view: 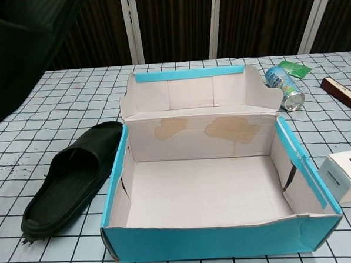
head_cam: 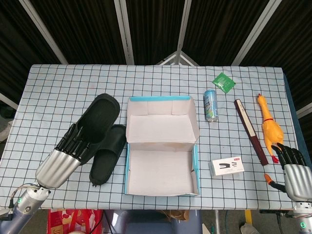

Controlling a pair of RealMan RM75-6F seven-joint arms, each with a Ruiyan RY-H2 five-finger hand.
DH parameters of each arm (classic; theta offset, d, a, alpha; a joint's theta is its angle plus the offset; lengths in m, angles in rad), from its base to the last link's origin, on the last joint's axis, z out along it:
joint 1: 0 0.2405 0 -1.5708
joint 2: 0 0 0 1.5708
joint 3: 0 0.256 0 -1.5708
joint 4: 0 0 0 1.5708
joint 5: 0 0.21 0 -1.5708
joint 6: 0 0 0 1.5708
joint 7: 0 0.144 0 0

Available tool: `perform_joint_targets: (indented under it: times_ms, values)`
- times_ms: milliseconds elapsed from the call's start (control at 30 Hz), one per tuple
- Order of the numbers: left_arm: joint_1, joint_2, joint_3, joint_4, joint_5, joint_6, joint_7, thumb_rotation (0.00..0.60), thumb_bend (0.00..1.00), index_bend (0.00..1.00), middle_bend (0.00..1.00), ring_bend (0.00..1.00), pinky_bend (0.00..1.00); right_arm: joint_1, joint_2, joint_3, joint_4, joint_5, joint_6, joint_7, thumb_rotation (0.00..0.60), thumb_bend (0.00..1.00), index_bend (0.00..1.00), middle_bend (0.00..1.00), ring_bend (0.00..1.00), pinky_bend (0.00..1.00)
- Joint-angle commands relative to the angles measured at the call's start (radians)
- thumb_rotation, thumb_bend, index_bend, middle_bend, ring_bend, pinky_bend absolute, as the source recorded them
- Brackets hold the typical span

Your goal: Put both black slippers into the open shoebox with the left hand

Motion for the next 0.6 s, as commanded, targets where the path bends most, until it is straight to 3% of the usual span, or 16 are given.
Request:
perform_joint_targets:
  times_ms: [33,333,600]
  values:
    - [-0.069,0.144,-0.054,-0.117,0.12,-0.103,0.118,0.6,0.53,0.46,0.38,0.0,0.05,0.001,0.0,-0.002,-0.002,-0.002,-0.003,-0.002,0.6,0.26,0.15,0.12,0.12,0.1]
    - [-0.163,0.22,-0.1,-0.209,0.183,-0.403,0.328,0.6,0.53,0.47,0.39,0.0,0.05,0.002,-0.002,-0.004,-0.004,-0.005,-0.006,-0.006,0.6,0.26,0.15,0.12,0.12,0.1]
    - [-0.256,0.2,-0.189,-0.224,0.106,-0.532,0.343,0.6,0.53,0.47,0.39,0.0,0.05,0.005,-0.001,-0.002,0.002,0.0,-0.012,0.009,0.6,0.26,0.15,0.12,0.12,0.1]
